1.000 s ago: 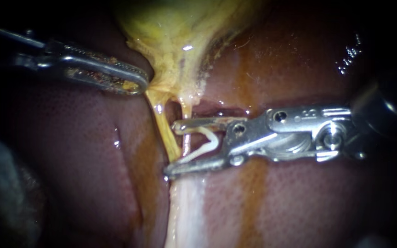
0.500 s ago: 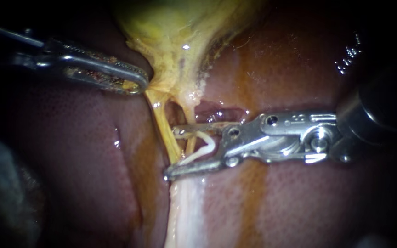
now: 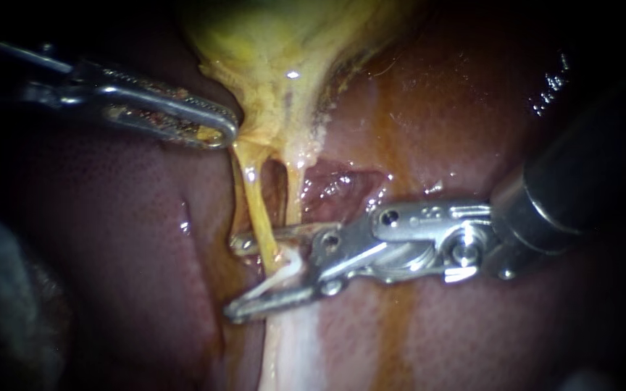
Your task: Clipping first clip left tube
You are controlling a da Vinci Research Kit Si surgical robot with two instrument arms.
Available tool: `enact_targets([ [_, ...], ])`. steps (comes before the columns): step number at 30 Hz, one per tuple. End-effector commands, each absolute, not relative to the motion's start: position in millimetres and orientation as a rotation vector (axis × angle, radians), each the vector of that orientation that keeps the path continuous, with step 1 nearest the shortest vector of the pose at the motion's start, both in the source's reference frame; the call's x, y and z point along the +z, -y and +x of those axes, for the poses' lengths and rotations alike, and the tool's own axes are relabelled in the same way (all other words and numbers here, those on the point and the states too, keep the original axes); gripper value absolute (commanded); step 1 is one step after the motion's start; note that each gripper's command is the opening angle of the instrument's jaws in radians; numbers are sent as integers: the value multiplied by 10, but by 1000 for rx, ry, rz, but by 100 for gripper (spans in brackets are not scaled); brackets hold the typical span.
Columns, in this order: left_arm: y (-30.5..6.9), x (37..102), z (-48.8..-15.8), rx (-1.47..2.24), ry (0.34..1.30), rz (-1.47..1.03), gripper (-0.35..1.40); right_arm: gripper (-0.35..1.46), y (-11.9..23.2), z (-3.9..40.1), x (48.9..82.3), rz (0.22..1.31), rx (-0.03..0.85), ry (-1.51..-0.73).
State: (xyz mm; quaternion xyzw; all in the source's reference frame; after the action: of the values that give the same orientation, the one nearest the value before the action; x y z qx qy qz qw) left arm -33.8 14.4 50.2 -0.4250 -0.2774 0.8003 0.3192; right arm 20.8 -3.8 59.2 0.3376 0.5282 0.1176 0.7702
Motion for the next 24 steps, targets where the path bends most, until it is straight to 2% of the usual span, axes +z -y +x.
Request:
enact_targets([
  [1,-144,503,-338,2104,729,-1117,-35,49,39,209,589,733,254,-1148],
  [13,-145,504,-338,2105,730,-1117,-35,49,58,217,552,805,203,-1221],
  [24,-146,505,-338,2105,730,-1117,-35,45,50,217,538,824,211,-1238],
])
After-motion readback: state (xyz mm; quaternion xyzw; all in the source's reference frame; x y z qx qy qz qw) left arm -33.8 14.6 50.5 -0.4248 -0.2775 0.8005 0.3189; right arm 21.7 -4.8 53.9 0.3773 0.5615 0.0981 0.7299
